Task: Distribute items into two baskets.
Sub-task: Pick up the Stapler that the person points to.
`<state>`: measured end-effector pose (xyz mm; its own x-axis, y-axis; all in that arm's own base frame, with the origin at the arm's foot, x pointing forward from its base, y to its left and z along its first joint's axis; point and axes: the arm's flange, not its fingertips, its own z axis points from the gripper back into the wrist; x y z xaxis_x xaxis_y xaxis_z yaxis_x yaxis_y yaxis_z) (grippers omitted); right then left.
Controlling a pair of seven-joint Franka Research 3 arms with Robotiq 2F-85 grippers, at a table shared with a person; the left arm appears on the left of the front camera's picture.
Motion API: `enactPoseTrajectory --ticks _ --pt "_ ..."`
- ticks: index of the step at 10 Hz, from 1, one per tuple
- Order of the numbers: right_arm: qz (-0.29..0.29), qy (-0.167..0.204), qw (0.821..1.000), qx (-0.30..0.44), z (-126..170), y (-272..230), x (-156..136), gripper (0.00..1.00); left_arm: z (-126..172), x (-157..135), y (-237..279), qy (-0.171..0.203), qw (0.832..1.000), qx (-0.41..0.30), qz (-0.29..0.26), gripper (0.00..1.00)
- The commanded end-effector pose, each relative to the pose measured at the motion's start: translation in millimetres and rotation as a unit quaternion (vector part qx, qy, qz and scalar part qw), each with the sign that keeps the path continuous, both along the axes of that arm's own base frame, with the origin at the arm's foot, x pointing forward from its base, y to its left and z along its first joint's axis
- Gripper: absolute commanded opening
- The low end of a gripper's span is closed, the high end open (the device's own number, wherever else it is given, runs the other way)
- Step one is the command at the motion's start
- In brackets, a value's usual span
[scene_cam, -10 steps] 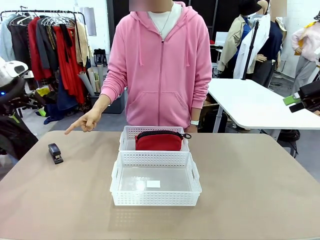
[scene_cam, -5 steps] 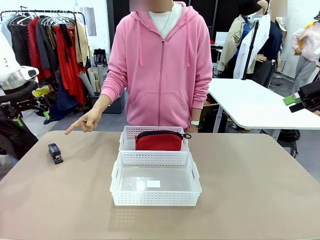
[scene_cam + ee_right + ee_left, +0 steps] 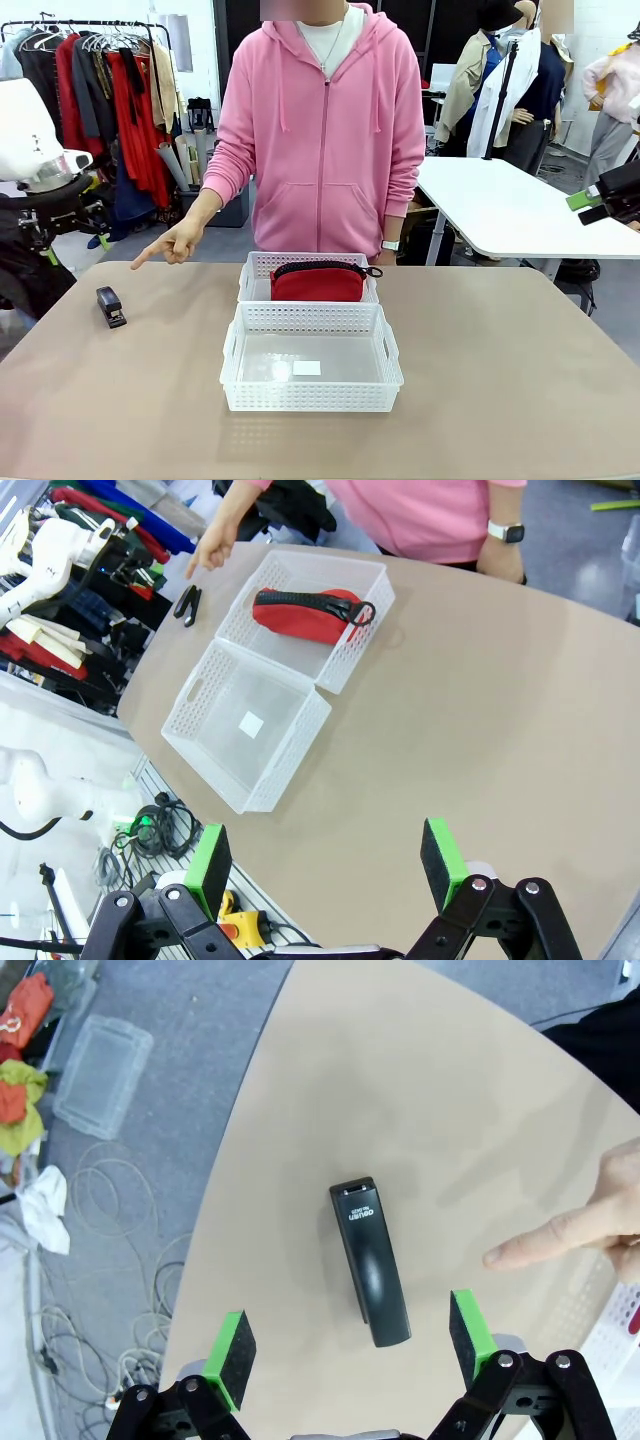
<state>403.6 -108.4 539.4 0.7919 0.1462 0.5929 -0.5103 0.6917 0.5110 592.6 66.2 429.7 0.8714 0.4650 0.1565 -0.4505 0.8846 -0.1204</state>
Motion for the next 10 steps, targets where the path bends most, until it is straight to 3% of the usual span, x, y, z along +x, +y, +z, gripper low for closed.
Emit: enactPoseTrajectory --ticks 1,10 --pt "-0.004 0.006 1.0 -0.002 2.0 0.4 -0.2 1.0 0.4 7.2 -3.1 0.01 1.0 -0.007 0.022 1.0" --pt "-0.004 0.006 1.0 -0.002 2.0 0.4 -0.2 1.0 -64.2 10.0 -7.6 0.079 0.994 -0.04 0.059 1.0"
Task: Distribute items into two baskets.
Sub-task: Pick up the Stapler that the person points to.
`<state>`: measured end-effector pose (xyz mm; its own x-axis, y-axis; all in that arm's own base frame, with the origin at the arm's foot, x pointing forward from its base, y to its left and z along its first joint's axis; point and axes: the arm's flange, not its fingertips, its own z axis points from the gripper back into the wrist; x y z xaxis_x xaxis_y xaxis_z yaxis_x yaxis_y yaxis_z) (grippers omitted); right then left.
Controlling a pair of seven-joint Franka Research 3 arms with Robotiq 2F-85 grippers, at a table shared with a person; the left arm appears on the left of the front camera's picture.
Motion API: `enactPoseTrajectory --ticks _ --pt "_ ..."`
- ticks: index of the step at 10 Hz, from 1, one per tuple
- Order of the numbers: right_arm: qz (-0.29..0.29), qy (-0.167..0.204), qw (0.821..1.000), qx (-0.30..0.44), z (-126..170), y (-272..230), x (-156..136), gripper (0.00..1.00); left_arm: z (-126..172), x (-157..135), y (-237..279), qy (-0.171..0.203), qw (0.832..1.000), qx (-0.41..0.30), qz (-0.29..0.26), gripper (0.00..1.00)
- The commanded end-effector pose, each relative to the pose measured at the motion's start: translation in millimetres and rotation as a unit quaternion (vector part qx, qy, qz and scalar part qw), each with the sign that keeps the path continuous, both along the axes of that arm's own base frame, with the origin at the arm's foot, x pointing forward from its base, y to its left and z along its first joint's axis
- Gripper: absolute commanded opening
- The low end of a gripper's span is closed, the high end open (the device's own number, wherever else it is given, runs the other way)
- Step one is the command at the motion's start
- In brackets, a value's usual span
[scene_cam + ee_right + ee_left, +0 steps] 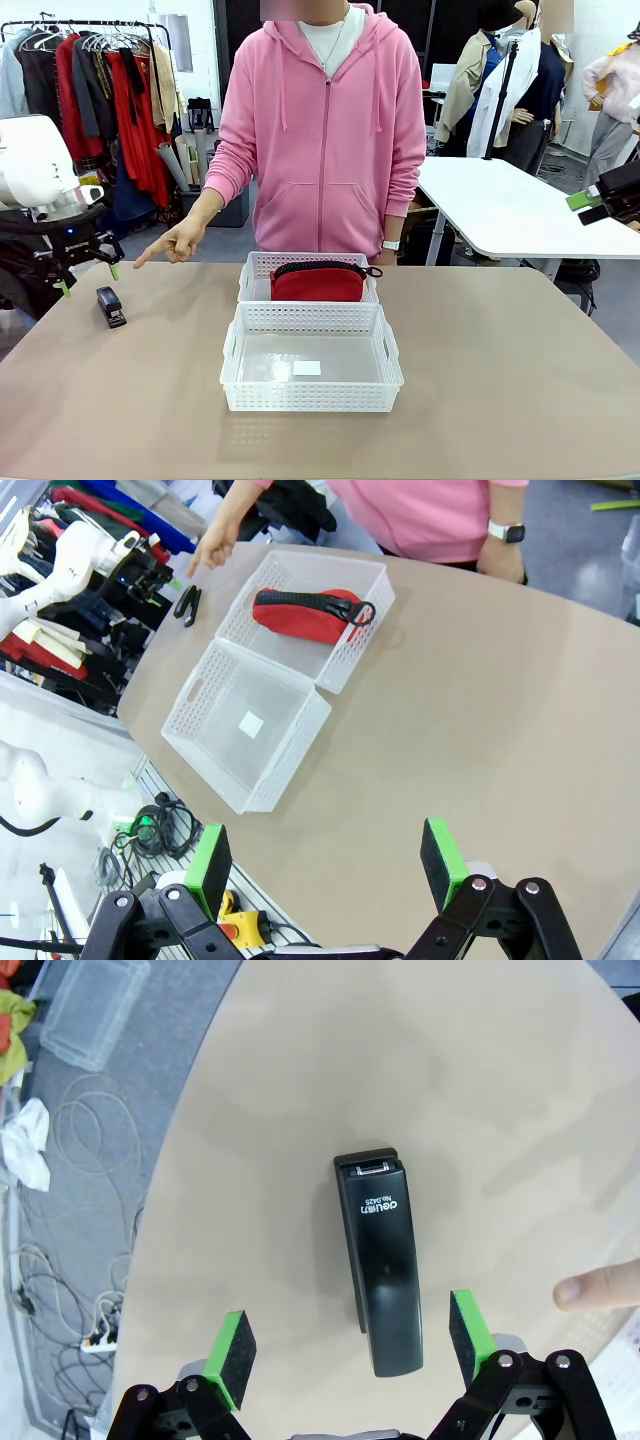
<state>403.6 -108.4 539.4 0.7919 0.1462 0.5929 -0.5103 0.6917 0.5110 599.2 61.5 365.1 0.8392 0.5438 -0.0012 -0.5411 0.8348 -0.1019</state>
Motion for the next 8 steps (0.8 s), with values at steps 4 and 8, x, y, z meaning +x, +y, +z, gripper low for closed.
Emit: enactPoseTrajectory --ticks 4,8 --pt "-0.004 0.006 1.0 -0.002 2.0 0.4 -0.2 1.0 -23.9 4.4 -6.3 0.02 1.0 -0.017 0.016 1.0" --pt "-0.004 0.006 1.0 -0.002 2.0 0.4 -0.2 1.0 -38.5 10.6 -5.4 0.024 0.999 -0.012 0.022 1.0"
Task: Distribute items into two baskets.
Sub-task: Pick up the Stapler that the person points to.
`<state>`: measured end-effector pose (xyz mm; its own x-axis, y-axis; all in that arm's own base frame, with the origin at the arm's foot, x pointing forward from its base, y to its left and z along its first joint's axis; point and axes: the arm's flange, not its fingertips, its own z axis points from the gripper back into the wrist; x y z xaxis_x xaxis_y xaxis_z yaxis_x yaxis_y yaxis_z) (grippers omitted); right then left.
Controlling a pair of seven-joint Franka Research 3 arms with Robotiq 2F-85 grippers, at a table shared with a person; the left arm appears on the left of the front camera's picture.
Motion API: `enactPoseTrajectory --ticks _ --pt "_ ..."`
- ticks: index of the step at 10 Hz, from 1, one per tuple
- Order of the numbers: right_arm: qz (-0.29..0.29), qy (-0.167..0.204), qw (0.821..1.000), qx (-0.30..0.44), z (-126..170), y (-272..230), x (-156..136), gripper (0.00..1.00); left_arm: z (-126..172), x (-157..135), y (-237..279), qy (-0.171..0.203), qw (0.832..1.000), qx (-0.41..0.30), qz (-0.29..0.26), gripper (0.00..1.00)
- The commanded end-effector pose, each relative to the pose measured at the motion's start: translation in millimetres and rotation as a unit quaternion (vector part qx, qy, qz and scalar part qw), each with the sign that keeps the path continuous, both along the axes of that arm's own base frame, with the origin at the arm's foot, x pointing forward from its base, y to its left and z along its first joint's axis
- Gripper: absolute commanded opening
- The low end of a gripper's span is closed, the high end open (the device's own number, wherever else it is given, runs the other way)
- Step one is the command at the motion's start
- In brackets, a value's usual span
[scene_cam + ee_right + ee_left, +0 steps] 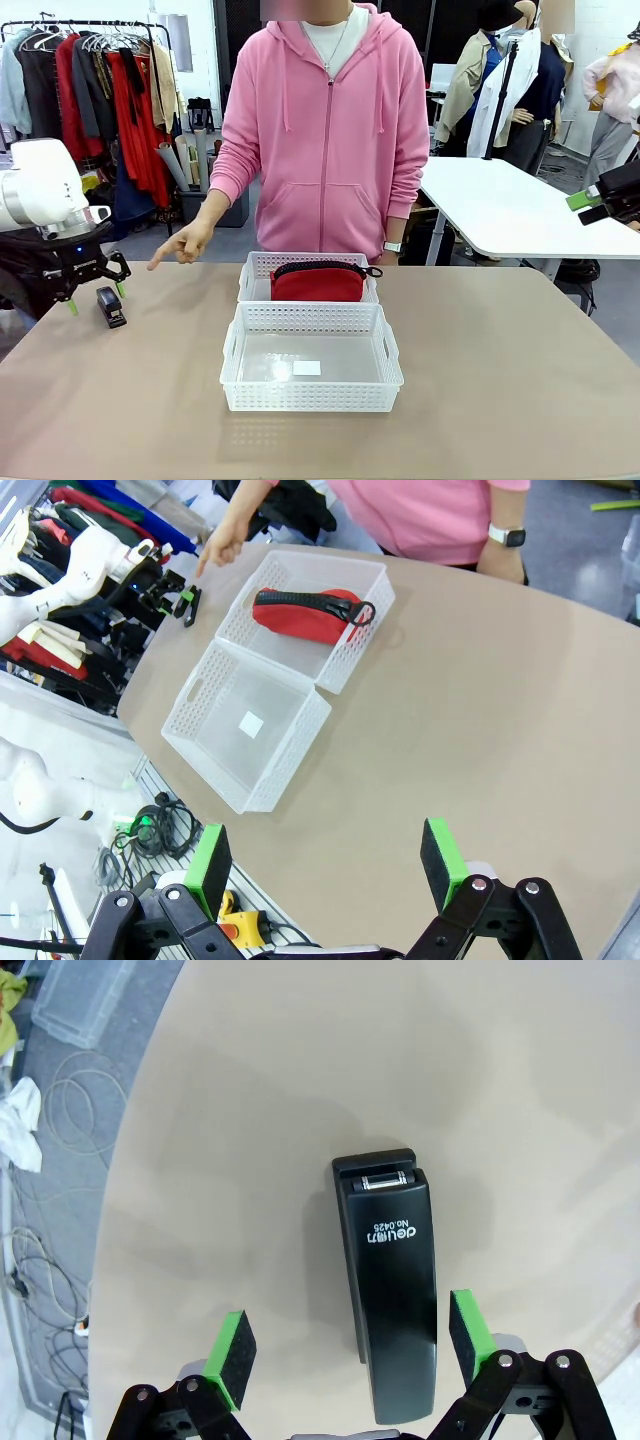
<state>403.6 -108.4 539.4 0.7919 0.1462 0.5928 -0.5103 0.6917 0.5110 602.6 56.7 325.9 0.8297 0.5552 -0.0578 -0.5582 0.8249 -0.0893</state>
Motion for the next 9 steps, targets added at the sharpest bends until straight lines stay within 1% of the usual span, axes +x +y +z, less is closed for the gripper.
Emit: enactPoseTrajectory --ticks 1,2,4,9 --pt "-0.004 0.006 1.0 -0.002 2.0 0.4 -0.2 1.0 -1.3 8.8 -1.4 -0.004 1.0 -0.002 0.012 1.0" --pt "-0.004 0.006 1.0 -0.002 2.0 0.4 -0.2 1.0 -1.7 9.8 -2.3 -0.006 1.0 -0.004 0.009 0.95" --pt "-0.004 0.006 1.0 -0.002 2.0 0.4 -0.2 1.0 -4.9 10.9 -3.5 -0.002 1.0 -0.007 0.008 0.79" --pt "-0.004 0.006 1.0 -0.002 2.0 0.4 -0.2 1.0 -7.7 12.8 -4.3 0.007 1.0 -0.009 0.006 0.33"
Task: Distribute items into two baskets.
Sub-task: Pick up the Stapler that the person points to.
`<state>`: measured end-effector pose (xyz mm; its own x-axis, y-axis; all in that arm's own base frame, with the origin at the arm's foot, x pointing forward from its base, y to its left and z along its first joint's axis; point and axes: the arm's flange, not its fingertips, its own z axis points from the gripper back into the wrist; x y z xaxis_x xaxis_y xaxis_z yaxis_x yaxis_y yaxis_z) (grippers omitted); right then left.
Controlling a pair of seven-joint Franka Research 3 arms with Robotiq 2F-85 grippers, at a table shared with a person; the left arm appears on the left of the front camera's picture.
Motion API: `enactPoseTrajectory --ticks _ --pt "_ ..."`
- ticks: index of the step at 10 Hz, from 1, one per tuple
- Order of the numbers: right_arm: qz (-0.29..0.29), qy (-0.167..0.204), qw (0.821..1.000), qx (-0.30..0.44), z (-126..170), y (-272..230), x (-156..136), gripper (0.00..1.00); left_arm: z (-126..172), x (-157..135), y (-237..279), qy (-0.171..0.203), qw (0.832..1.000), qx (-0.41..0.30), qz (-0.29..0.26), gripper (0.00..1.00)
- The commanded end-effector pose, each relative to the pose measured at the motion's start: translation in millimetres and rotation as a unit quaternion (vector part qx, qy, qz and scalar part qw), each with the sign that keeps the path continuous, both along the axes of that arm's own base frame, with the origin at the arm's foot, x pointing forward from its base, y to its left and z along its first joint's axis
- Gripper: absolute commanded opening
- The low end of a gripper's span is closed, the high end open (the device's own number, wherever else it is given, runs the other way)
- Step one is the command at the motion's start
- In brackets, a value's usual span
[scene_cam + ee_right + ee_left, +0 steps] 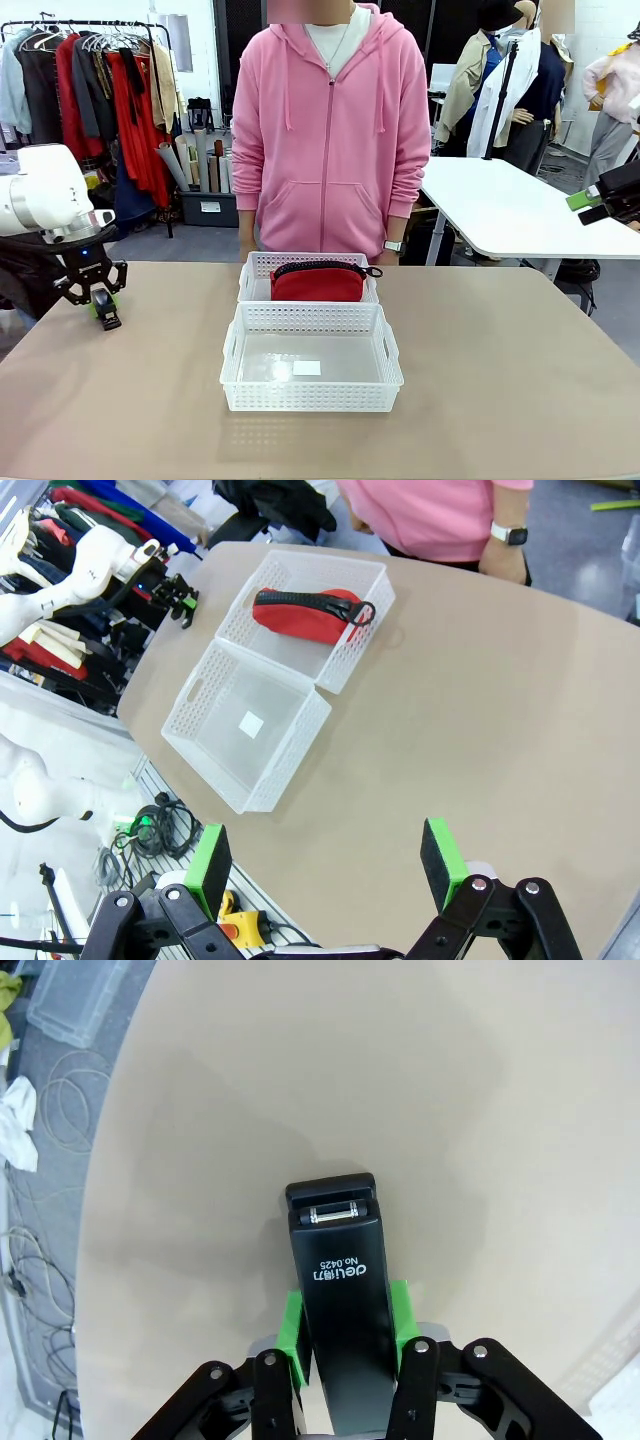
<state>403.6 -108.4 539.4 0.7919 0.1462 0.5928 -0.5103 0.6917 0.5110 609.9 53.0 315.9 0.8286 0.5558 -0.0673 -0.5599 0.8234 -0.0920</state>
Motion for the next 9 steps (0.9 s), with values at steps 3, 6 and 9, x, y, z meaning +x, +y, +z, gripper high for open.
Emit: enactPoseTrajectory --ticks 3,6,9 --pt "-0.004 0.006 1.0 -0.002 2.0 0.4 -0.2 1.0 1.2 4.2 -1.7 0.013 1.0 0.001 0.002 0.18" --pt "-0.004 0.006 1.0 -0.002 2.0 0.4 -0.2 1.0 1.8 4.0 -0.9 0.014 1.0 -0.001 -0.004 0.18" --pt "-0.004 0.006 1.0 -0.002 2.0 0.4 -0.2 1.0 2.7 3.5 2.2 0.013 1.0 -0.006 -0.014 0.18"
